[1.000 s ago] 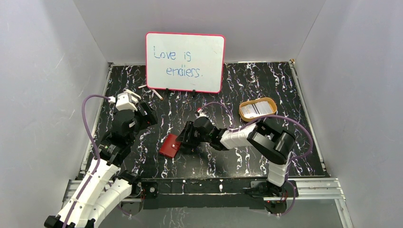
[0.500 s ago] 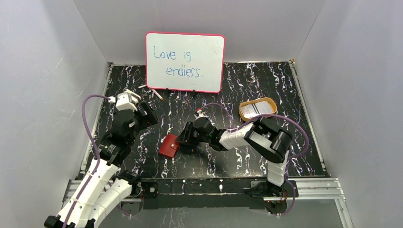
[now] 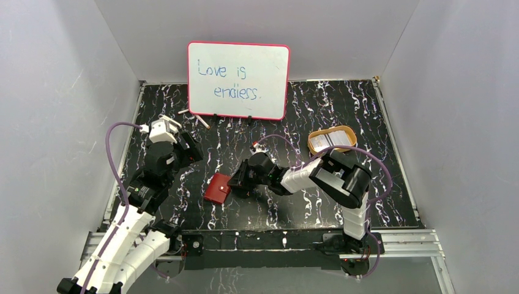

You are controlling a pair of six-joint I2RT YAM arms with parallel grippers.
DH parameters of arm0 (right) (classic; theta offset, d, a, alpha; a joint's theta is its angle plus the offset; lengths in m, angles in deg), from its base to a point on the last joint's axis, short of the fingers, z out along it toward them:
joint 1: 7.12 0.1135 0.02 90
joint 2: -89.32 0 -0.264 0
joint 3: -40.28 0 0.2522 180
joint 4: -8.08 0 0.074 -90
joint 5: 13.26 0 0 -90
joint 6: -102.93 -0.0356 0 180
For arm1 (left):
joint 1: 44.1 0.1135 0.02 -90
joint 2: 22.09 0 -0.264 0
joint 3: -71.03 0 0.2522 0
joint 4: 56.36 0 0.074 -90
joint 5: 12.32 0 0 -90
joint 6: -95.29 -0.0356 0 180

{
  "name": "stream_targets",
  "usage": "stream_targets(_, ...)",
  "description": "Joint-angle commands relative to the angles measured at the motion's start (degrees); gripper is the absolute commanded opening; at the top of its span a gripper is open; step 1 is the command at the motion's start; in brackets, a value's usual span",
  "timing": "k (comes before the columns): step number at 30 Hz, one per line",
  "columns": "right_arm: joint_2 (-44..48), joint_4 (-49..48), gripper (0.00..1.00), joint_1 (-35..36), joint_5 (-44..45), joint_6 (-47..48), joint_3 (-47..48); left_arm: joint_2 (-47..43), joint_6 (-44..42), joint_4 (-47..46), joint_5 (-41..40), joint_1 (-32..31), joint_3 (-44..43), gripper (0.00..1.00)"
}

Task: Put the credit cards into the card holder
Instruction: Adjust the card holder at the center of the board.

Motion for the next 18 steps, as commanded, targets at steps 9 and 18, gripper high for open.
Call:
stream_targets(9, 10.8, 2.6, 0.00, -1.3, 1.1, 9.2, -2.6, -0.2, 0.1, 0.3, -0.6, -0.1, -0.3, 0.86)
stream_targets(18, 27.6, 36.8, 0.00, -11.4, -10.0, 38.5, 0.5, 2.1, -2.8, -4.6, 19.3, -0.2, 0.2, 0.86)
